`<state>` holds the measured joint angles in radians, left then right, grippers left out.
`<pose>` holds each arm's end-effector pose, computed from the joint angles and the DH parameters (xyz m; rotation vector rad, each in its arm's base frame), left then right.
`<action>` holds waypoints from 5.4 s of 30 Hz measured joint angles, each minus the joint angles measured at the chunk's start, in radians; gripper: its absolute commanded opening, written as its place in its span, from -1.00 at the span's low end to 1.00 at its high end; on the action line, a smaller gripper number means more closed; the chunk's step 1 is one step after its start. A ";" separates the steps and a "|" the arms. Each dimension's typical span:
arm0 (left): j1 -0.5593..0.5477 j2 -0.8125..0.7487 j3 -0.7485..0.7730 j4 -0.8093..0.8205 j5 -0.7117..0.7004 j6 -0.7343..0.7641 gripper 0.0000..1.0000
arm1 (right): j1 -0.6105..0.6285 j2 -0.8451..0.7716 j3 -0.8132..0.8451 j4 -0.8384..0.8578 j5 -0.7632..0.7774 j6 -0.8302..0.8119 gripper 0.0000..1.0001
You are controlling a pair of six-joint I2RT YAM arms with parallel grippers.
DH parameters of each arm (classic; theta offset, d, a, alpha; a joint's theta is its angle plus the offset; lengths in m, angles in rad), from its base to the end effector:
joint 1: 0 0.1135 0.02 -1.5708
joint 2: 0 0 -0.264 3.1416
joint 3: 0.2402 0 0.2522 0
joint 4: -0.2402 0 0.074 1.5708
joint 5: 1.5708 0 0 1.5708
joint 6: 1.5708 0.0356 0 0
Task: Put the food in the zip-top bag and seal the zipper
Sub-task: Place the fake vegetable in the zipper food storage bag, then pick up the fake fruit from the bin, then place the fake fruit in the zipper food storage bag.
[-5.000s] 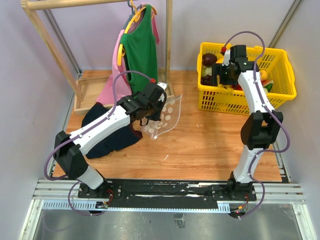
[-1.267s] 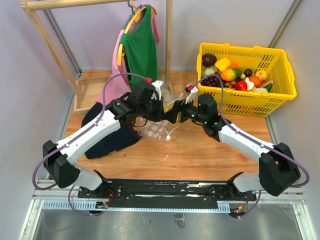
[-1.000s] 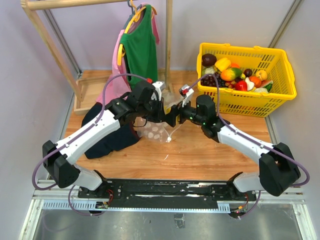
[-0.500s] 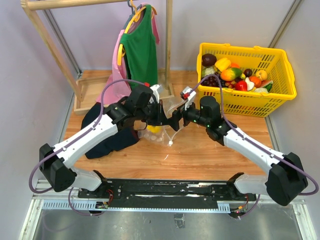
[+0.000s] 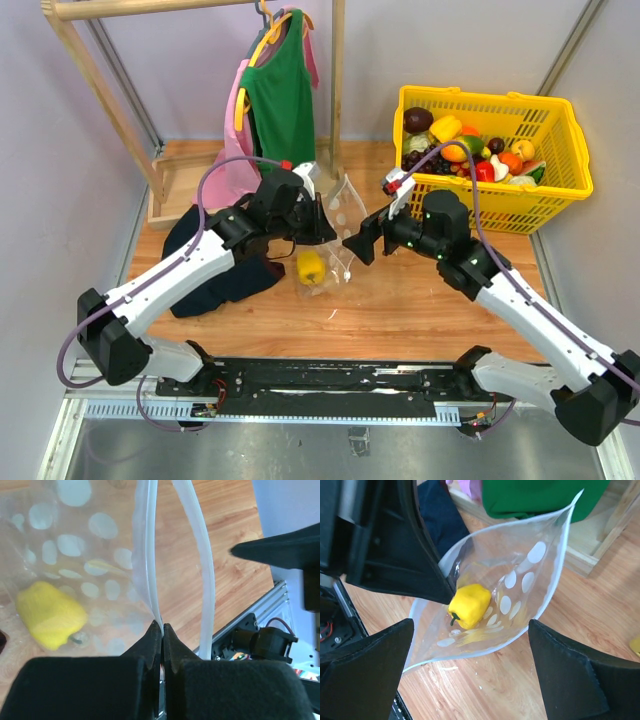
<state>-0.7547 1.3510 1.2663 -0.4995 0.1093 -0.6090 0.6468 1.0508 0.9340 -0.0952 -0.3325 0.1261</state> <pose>0.2180 -0.2103 0.3499 0.2341 2.2817 -0.8742 0.1880 0.1565 0.3510 -0.7127 1.7093 0.8439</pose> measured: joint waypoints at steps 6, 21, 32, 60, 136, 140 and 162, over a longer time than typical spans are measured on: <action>0.000 0.030 0.053 -0.032 -0.035 0.051 -0.99 | 0.000 -0.013 0.159 -0.164 0.098 0.008 0.93; 0.000 0.141 0.224 -0.198 -0.175 0.293 -0.99 | -0.222 0.203 0.518 -0.466 0.345 -0.061 0.90; 0.000 0.166 0.384 -0.327 -0.312 0.377 -0.99 | -0.558 0.391 0.659 -0.445 0.316 -0.051 0.90; 0.002 0.174 0.243 -0.286 -0.405 0.445 -0.99 | -0.771 0.922 0.880 -0.240 0.253 0.407 0.93; 0.106 0.100 0.197 -0.208 -0.090 0.410 -0.99 | 0.029 0.094 -0.058 0.755 0.178 0.130 -0.51; 0.121 0.099 0.194 -0.204 -0.051 0.402 -0.99 | 0.087 0.142 -0.087 0.874 0.209 0.083 -0.47; 0.183 0.086 0.174 -0.175 0.070 0.383 -0.99 | 0.154 0.322 -0.194 1.123 0.365 0.007 0.35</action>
<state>-0.5713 1.4368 1.4399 -0.6743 0.1791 -0.2260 0.8009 1.3731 0.7399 1.0283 0.0326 0.1333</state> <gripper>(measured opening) 0.010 0.657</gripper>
